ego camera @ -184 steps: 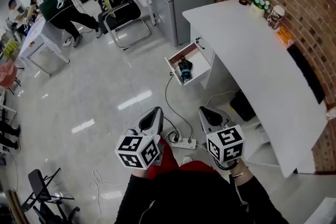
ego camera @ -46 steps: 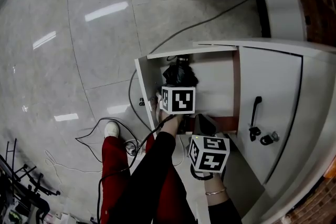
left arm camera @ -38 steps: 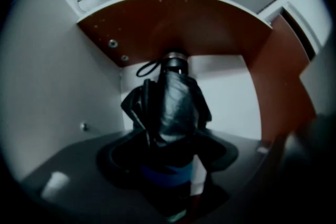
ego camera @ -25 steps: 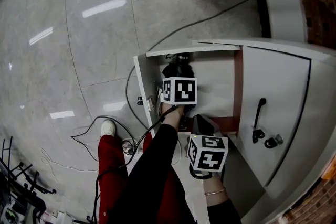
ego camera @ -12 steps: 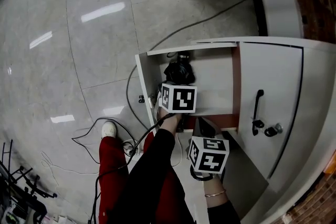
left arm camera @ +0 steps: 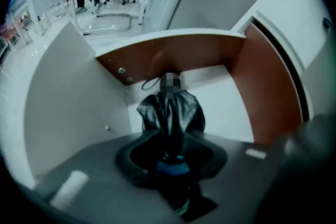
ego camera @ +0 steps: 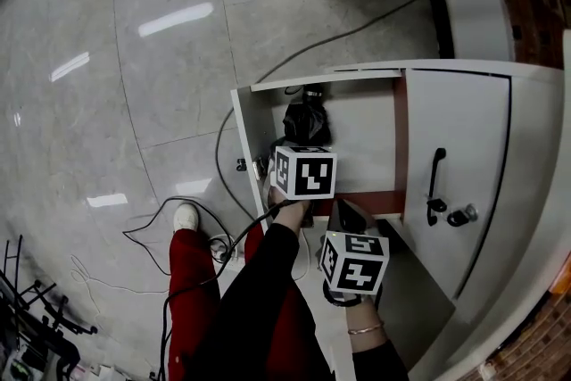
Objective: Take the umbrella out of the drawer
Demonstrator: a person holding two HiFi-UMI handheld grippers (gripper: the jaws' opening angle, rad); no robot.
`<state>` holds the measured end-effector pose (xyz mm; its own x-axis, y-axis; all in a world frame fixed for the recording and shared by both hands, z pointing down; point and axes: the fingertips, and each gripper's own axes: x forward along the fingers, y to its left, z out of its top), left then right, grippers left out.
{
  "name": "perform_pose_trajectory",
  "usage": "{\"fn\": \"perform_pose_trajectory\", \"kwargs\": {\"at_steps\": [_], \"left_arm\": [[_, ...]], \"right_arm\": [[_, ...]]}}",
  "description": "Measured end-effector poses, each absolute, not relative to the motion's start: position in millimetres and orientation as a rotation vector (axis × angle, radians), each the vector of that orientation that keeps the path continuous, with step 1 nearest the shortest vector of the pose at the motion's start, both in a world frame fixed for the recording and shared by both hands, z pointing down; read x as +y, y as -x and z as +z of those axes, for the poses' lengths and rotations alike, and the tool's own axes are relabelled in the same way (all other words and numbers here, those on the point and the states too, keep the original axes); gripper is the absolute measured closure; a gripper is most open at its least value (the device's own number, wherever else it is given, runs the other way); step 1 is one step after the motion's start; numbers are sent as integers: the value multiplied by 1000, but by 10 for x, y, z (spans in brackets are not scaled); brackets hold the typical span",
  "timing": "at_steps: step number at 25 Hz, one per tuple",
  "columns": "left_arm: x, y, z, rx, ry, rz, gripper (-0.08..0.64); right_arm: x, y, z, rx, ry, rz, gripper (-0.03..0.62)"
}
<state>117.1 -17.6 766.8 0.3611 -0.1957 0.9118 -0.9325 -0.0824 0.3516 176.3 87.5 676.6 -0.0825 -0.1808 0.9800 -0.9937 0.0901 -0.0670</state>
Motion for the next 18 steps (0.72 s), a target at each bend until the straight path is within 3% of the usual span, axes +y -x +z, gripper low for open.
{"fn": "perform_pose_trajectory", "kwargs": {"at_steps": [2, 3, 18], "left_arm": [[-157, -1159, 7577, -1073, -1537, 820, 510], [-139, -1155, 7561, -1075, -1527, 810, 517], [-80, -944, 7257, -1120, -1496, 728, 540]], "right_arm": [[869, -1774, 6728, -1438, -1246, 1104, 594], [875, -1772, 6708, -1435, -1246, 1104, 594], [1000, -1750, 6519, -1421, -1259, 1100, 595]]}}
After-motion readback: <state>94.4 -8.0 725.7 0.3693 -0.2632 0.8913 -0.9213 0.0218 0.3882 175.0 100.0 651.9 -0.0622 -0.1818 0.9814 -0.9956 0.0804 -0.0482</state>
